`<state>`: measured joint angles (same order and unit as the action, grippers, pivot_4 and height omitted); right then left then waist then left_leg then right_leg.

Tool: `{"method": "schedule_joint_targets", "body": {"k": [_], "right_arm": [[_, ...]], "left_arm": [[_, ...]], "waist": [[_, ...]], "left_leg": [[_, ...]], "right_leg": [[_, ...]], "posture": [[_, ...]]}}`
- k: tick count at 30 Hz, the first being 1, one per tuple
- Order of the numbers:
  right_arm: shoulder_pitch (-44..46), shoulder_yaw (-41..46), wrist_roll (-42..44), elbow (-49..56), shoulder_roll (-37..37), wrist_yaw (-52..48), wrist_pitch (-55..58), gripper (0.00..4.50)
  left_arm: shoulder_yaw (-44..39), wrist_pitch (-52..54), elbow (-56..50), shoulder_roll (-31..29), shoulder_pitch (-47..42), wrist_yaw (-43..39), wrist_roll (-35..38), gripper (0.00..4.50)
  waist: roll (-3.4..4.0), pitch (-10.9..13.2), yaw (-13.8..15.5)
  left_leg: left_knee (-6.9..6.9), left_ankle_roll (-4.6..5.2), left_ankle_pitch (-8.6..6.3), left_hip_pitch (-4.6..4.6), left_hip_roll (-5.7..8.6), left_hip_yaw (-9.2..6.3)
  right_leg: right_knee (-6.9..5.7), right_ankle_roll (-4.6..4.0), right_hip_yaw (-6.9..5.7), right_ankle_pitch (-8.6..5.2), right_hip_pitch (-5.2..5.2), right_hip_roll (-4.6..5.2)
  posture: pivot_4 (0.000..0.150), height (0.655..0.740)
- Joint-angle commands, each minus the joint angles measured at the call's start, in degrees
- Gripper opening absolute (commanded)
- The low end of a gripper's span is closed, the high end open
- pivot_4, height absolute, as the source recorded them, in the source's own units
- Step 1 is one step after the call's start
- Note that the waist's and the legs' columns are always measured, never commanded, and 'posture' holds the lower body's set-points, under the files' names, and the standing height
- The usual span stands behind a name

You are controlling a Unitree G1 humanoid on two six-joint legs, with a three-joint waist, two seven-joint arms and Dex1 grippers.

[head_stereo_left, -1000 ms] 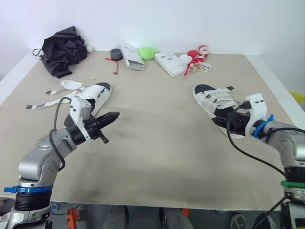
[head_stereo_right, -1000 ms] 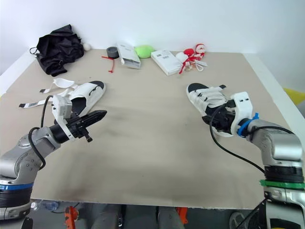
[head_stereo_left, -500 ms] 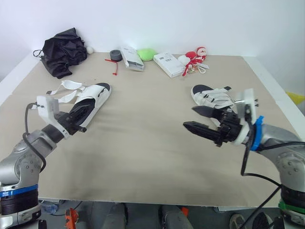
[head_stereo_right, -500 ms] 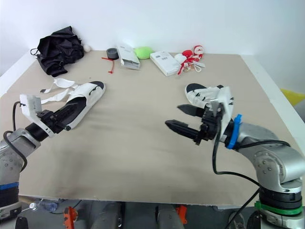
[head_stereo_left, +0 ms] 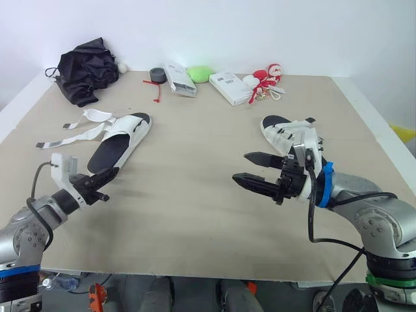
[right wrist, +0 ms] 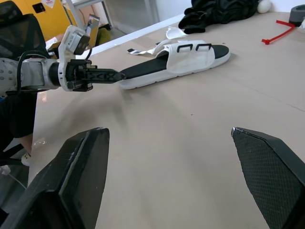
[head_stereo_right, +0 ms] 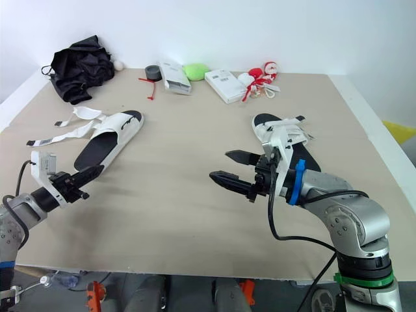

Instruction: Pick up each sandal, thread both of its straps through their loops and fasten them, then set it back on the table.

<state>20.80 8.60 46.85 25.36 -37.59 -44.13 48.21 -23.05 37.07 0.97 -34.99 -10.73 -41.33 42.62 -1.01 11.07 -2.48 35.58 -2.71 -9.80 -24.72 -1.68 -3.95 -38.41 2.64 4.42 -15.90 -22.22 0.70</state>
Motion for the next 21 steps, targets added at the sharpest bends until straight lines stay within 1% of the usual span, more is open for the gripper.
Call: {"method": "schedule_joint_targets", "body": {"k": [1, 2, 4, 5, 6, 7, 8, 9, 10, 11, 15, 21], "right_arm": [[1.31, -0.6, 0.08, 0.78, 0.28, 0.45, -0.95, 4.5], [1.36, -0.68, 0.1, 0.8, 0.25, 0.49, -0.99, 4.5], [1.34, -0.8, 0.18, 0.88, 0.17, 0.61, -1.07, 4.5], [1.29, -0.82, 0.25, 0.96, 0.14, 0.66, -1.1, 4.5], [1.27, -0.72, 0.42, 1.03, 0.16, 0.77, -1.09, 4.5], [1.27, -0.66, 0.54, 1.11, 0.2, 0.9, -1.05, 4.5], [1.27, -0.64, 0.55, 1.18, 0.25, 1.03, -1.08, 4.5], [1.22, -0.57, 0.66, 1.27, 0.38, 1.22, -1.11, 4.5], [1.24, -0.57, 0.72, 1.3, 0.48, 1.38, -1.12, 4.5], [1.13, -0.51, 0.83, 1.43, 0.6, 1.53, -1.13, 4.5], [0.8, -0.62, 0.94, 1.84, 0.99, 2.28, -1.16, 4.5], [-0.36, 0.35, 1.57, 3.08, 1.33, 3.87, -1.03, 4.5]], "left_arm": [[-0.75, -4.1, 2.27, -0.59, -4.28, 1.61, -2.82, 1.03], [-0.13, -4.41, 2.28, -0.39, -5.02, 1.99, -3.36, 1.24], [1.12, -4.48, 2.33, 0.04, -6.55, 2.79, -4.33, 2.01], [1.63, -4.38, 2.33, 0.26, -7.24, 3.12, -4.67, 2.32], [3.13, -3.58, 2.38, 0.78, -9.25, 4.27, -5.41, 2.95], [4.6, -2.92, 2.6, 1.16, -11.05, 5.38, -6.45, 3.48], [5.93, -2.3, 3.08, 1.41, -12.58, 6.33, -7.49, 3.62], [7.52, -2.01, 3.97, 1.5, -14.05, 6.82, -8.82, 4.06], [8.4, -1.93, 4.71, 1.48, -14.87, 6.94, -9.7, 4.33], [9.58, -2.51, 6.7, 1.92, -16.68, 7.86, -11.35, 4.49], [14.07, -4.85, 19.82, 3.73, -27.3, 11.03, -18.29, 4.49], [16.85, -6.41, 33.11, 5.47, -37.02, 13.57, -24.57, 4.49]], "waist": [[0.0, 0.0, 0.04], [-0.01, 0.0, 0.03], [-0.01, -0.01, 0.03], [-0.01, 0.0, 0.02], [-0.01, -0.01, 0.04], [-0.01, -0.01, 0.09], [-0.02, -0.01, 0.1], [-0.02, -0.01, 0.19], [-0.02, -0.01, 0.21], [-0.03, -0.02, 0.2], [-0.03, -0.02, 0.08], [-0.05, -0.01, -0.01]], "left_leg": [[0.0, 0.0, 0.0, -0.01, 0.0, -0.01], [0.0, 0.0, 0.01, -0.01, -0.01, -0.01], [0.0, 0.0, 0.01, -0.01, 0.0, 0.01], [0.0, 0.0, 0.01, -0.01, 0.0, 0.0], [0.0, 0.0, 0.01, -0.01, 0.01, 0.01], [0.0, 0.0, 0.01, -0.02, 0.02, 0.0], [0.0, 0.0, 0.01, -0.04, 0.04, -0.02], [0.01, 0.0, 0.01, -0.04, 0.04, -0.02], [0.03, 0.0, 0.01, -0.04, 0.06, -0.04], [0.04, 0.0, 0.01, -0.05, 0.06, -0.04], [0.05, 0.01, 0.03, -0.02, 0.06, -0.04], [0.08, 0.0, 0.03, -0.05, 0.1, -0.04]], "right_leg": [[-0.01, 0.0, 0.0, 0.0, -0.01, -0.01], [-0.01, 0.0, 0.0, 0.0, -0.02, -0.02], [-0.02, 0.0, 0.01, 0.0, -0.02, -0.01], [-0.02, 0.0, 0.01, 0.0, -0.02, -0.01], [-0.02, -0.04, 0.02, 0.02, -0.01, 0.0], [-0.03, -0.09, 0.02, 0.06, -0.01, 0.0], [-0.04, -0.09, 0.02, 0.06, -0.01, 0.0], [-0.05, -0.09, 0.02, 0.06, 0.0, 0.0], [-0.08, -0.08, 0.02, 0.06, -0.01, 0.0], [-0.08, -0.08, 0.02, 0.06, -0.01, 0.0], [-0.17, -0.06, 0.04, 0.06, -0.03, -0.06], [-0.32, -0.06, 0.1, 0.06, -0.12, -0.07]], "posture": [[0.15, 0.738], [0.15, 0.738], [0.15, 0.738], [0.15, 0.738], [0.15, 0.738], [0.15, 0.738], [0.15, 0.738], [0.15, 0.738], [0.15, 0.738], [0.15, 0.738], [0.15, 0.738], [0.15, 0.738]]}}
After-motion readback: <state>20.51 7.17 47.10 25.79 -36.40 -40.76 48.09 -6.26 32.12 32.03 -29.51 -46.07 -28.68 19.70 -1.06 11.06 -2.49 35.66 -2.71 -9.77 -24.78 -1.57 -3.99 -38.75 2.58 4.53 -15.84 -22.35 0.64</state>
